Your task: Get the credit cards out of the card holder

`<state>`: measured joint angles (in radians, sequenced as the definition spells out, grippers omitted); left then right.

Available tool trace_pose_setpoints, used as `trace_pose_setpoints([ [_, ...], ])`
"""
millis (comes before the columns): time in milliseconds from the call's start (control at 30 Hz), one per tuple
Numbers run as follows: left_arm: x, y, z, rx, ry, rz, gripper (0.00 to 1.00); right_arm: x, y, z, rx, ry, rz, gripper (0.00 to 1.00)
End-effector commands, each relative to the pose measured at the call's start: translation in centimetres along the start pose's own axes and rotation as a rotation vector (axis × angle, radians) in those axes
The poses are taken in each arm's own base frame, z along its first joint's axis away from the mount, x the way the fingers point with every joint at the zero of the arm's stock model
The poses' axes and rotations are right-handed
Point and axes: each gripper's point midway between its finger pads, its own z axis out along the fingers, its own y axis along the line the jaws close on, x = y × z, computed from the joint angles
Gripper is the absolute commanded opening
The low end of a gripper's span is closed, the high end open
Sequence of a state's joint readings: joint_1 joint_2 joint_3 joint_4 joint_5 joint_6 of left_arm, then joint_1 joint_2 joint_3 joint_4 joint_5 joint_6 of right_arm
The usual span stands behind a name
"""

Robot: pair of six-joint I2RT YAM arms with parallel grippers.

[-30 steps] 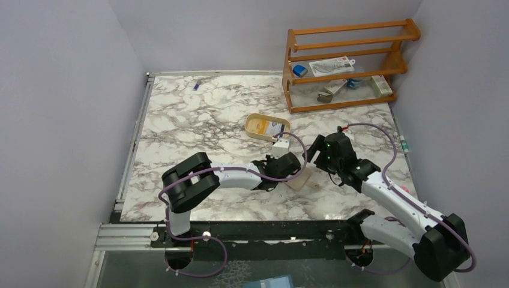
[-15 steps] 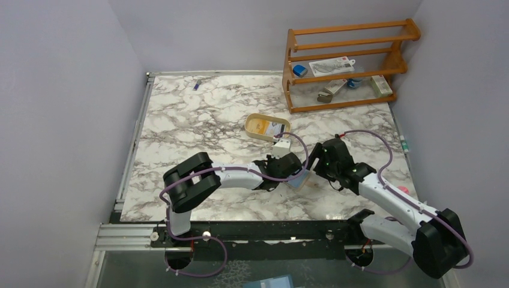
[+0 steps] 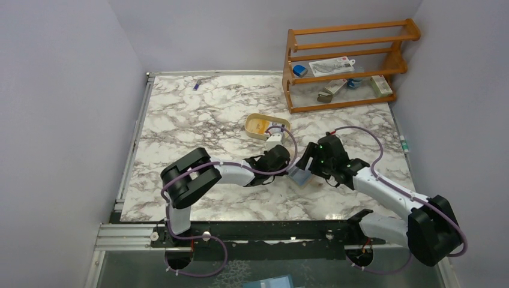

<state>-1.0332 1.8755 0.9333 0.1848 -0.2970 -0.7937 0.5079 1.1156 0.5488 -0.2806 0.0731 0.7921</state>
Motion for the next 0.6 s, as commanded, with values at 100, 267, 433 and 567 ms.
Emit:
trace_pose_setpoints([
  [100, 11.5, 6.2, -1.3, -0.076, 0.410, -0.037, 0.00, 0.0, 1.8, 0.7, -0.085, 0.011, -0.004, 0.77],
  [267, 11.7, 6.3, -2.2, -0.091, 0.431, -0.100, 0.00, 0.8, 1.1, 1.2, -0.046, 0.047, 0.020, 0.77],
  [433, 11.5, 6.1, -3.2, -0.086, 0.417, -0.197, 0.00, 1.1, 0.9, 1.2, -0.045, 0.051, 0.032, 0.77],
  [567, 11.3, 3.8, -4.2, 0.023, 0.431, -0.295, 0.00, 1.4, 2.1, 1.2, -0.120, 0.065, 0.030, 0.77],
])
